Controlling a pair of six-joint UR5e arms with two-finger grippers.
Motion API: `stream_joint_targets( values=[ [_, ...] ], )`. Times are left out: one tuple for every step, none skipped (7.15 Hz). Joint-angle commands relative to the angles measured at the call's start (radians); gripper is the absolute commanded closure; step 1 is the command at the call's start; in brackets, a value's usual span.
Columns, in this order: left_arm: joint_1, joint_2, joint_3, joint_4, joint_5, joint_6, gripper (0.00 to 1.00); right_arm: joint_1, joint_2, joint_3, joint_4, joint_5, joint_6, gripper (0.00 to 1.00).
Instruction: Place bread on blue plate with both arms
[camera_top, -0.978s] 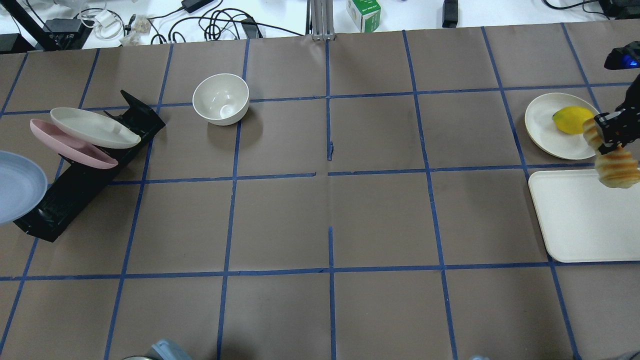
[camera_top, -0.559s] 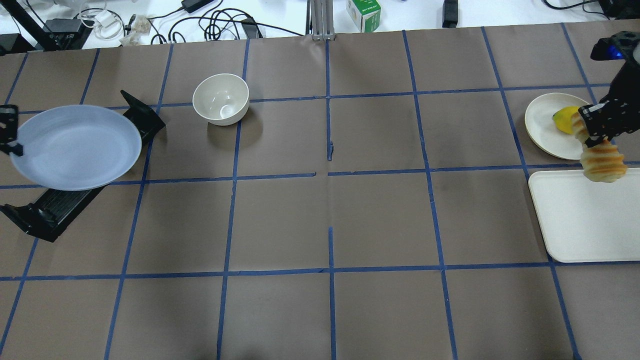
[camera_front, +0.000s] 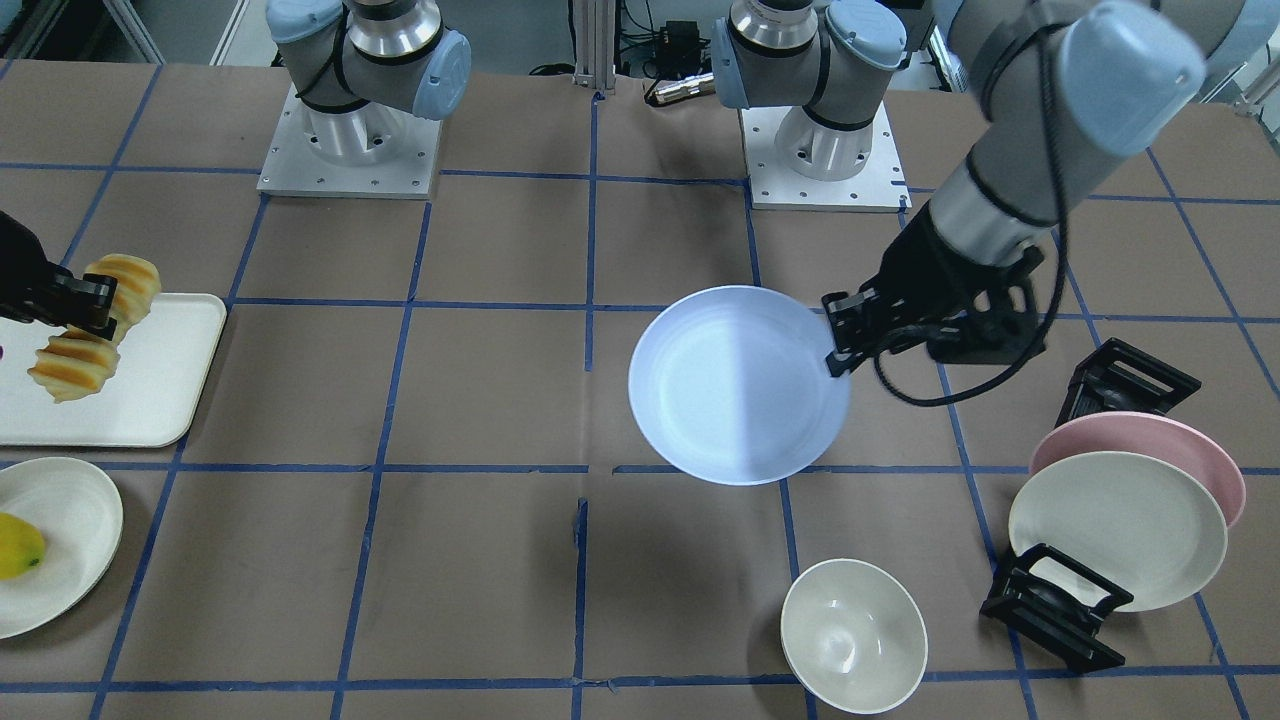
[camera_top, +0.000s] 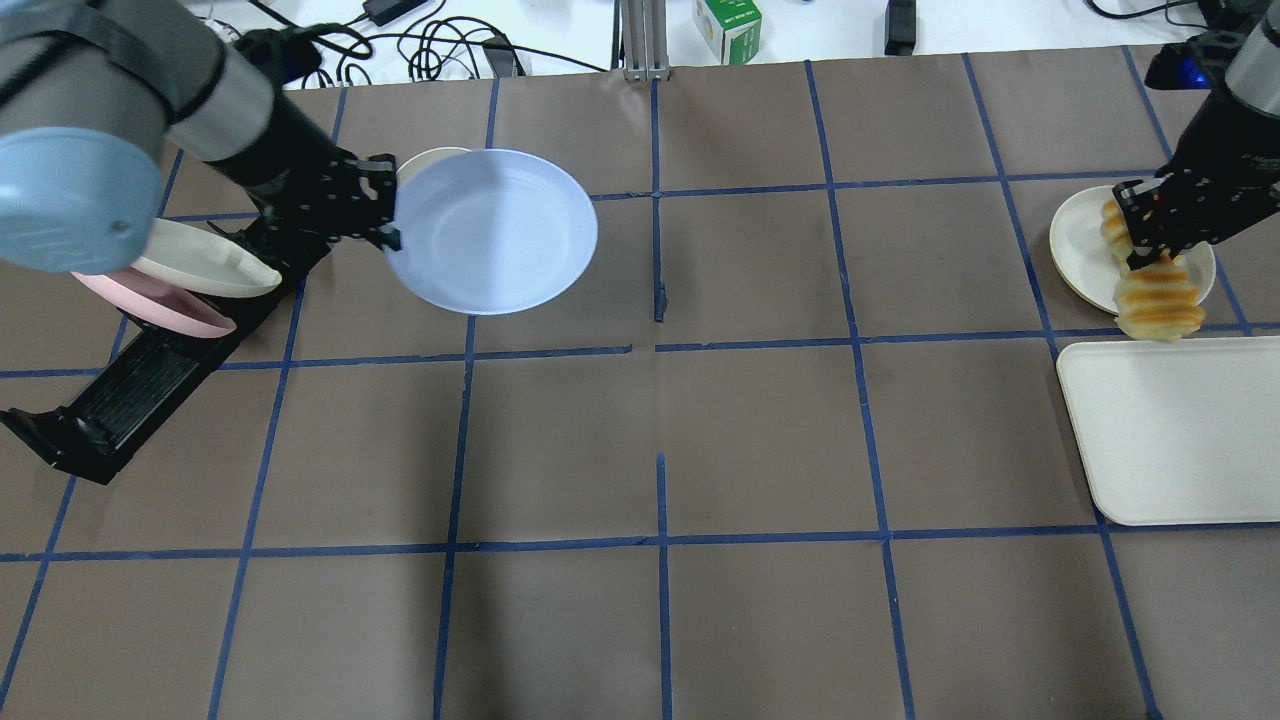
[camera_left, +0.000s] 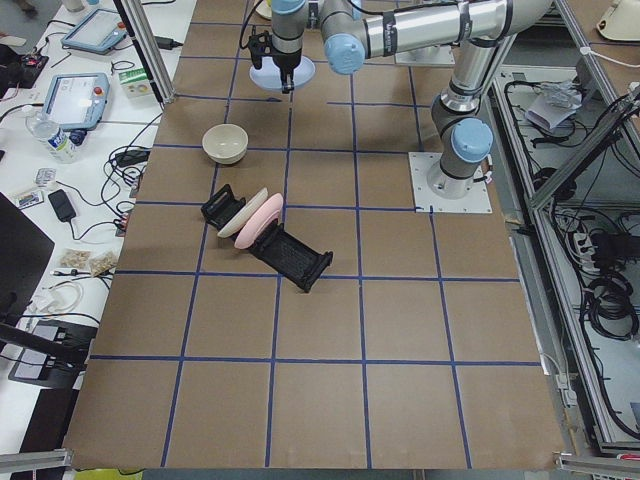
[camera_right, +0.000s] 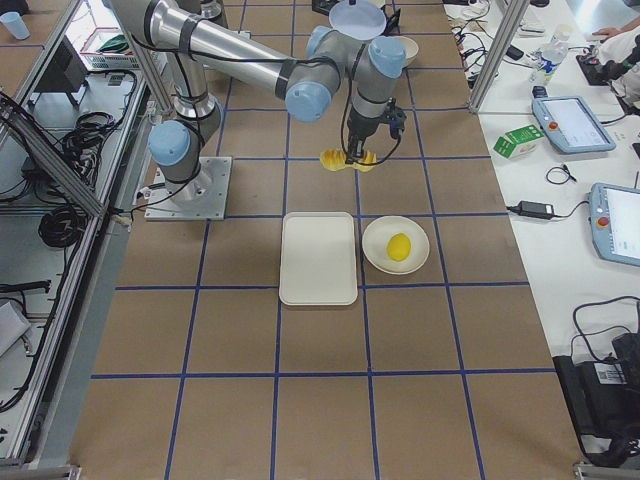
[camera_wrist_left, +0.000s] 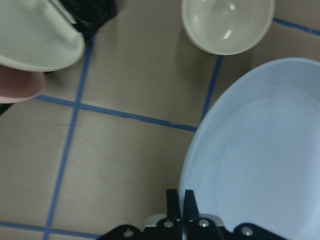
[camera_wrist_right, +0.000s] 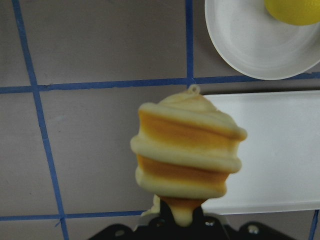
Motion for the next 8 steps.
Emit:
stream_joint_targets(
  values=[
    [-0.141,-0.188,-0.033,0.282,0.005,-0.004,1.00,0.016,0.002,-0.009,0.002,0.009,0.014,1.00],
    [-0.189,-0.256,-0.050,0.367,0.010,-0.003,1.00,0.018,0.005,-0.001,0.002,0.009,0.014,1.00],
    [-0.221,-0.305,-0.064,0.411,0.040,-0.003,1.00,0.027,0.002,0.010,0.010,0.020,0.023,1.00],
    [-0.229,-0.327,-0.081,0.429,0.065,0.009,1.00,0.065,-0.001,0.010,0.010,0.061,0.066,1.00],
    [-0.237,-0.334,-0.130,0.531,0.105,0.013,1.00,0.131,-0.001,0.014,0.010,0.063,0.101,1.00],
    [-0.237,-0.336,-0.160,0.556,0.104,0.011,1.00,0.177,-0.003,0.029,0.005,0.066,0.136,1.00],
    [-0.237,-0.334,-0.158,0.566,0.102,0.023,0.86,0.180,-0.003,0.034,0.007,0.078,0.140,1.00],
    [-0.234,-0.331,-0.158,0.570,0.099,0.029,0.41,0.212,-0.004,0.037,0.008,0.105,0.175,1.00]
  ],
)
